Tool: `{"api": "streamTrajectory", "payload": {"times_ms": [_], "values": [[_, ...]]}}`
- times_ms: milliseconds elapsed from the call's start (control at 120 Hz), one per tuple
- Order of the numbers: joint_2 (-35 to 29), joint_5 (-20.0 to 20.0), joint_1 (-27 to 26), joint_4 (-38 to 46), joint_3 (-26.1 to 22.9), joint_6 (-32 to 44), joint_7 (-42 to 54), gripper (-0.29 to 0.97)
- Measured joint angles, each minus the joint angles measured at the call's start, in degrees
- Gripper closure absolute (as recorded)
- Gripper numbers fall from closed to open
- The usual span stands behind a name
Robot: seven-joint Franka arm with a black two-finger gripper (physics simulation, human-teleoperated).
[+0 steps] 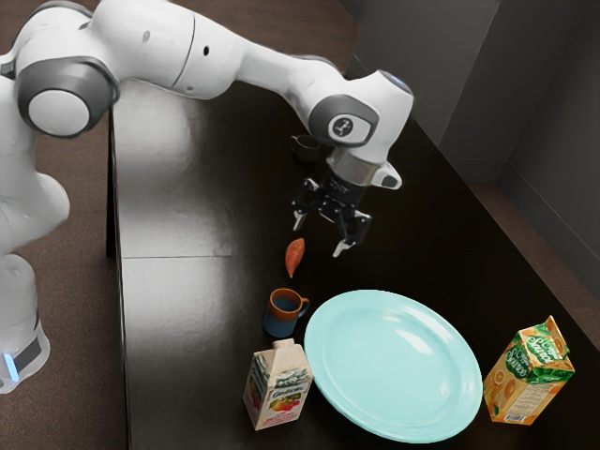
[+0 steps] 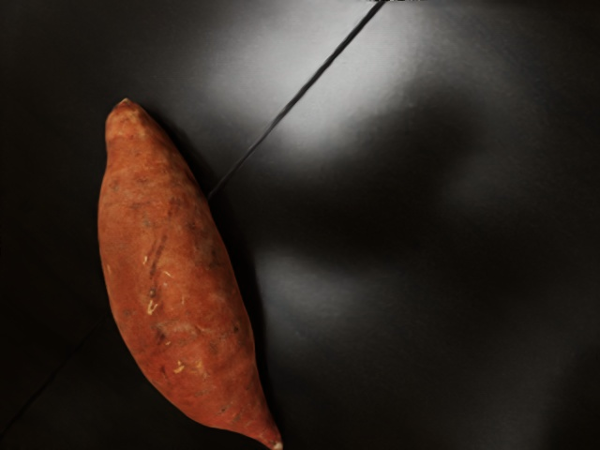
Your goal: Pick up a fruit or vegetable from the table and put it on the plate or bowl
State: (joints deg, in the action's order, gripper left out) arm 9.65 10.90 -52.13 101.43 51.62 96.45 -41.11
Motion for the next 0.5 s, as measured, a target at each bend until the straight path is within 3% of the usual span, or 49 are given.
{"api": "streamTrajectory", "payload": {"times_ms": [183,500], "values": [[-0.37,0.81,-5.35,2.84,7.35,2.29,-7.96,0.0],[-0.93,1.87,-6.9,8.73,8.62,7.29,-17.27,0.0]]}}
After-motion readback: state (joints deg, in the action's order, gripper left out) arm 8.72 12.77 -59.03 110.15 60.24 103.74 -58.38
